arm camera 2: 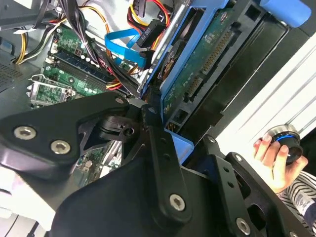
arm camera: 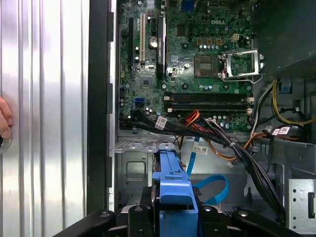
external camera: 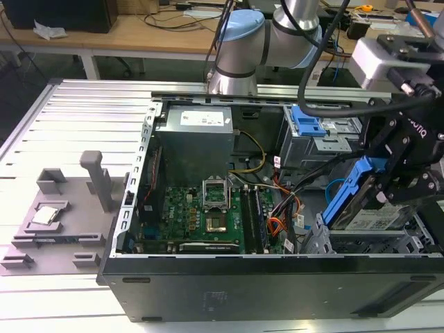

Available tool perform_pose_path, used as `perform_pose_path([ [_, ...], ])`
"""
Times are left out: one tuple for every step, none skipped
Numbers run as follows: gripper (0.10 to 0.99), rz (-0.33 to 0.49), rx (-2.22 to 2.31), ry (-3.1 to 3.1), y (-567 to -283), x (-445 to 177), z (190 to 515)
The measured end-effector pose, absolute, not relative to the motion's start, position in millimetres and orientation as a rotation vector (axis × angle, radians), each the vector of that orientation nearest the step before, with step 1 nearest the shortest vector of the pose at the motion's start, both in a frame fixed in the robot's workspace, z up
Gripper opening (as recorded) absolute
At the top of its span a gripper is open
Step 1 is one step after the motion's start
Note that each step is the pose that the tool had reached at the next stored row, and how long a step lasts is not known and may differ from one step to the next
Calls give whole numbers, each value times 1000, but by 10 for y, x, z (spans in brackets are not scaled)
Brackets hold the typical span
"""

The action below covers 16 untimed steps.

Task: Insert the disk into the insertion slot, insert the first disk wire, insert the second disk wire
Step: 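Insert the disk into the insertion slot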

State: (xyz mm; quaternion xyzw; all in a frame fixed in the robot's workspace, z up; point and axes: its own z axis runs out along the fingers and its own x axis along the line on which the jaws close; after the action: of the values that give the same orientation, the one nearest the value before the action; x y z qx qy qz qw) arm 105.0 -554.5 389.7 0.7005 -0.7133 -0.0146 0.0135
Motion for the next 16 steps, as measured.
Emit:
perform_pose_path([
  [365,-45,2182,-2222,-5545,1050,3885],
  [365,-45,2182,-2222,-5545,1050,3875],
  [365,-45,2182,-2222,-5545,1050,3874],
  [365,-45,2182,-2222,-5545,1050,3874],
  [365,-45,2182,-2222,-5545,1050,3873],
  [365,-45,2182,-2222,-5545,1050,3872],
  [365,-45,2182,-2222,-5545,1050,3872],
  [365,-45,2182,-2222,-5545,1050,3872],
  [365,-45,2182,-2222,-5545,1050,3872],
  [376,-45,2182,-2222,-5545,1050,3872],
  [376,-45,2182,-2222,-5545,1050,3871],
  [439,-45,2182,-2222,-5545,1050,3871],
  [439,-46,2182,-2222,-5545,1050,3871],
  [439,-45,2182,-2222,-5545,1050,3871],
  [439,-45,2182,-2222,-5545,1050,3871],
  [439,-45,2182,-2222,-5545,1050,3870],
])
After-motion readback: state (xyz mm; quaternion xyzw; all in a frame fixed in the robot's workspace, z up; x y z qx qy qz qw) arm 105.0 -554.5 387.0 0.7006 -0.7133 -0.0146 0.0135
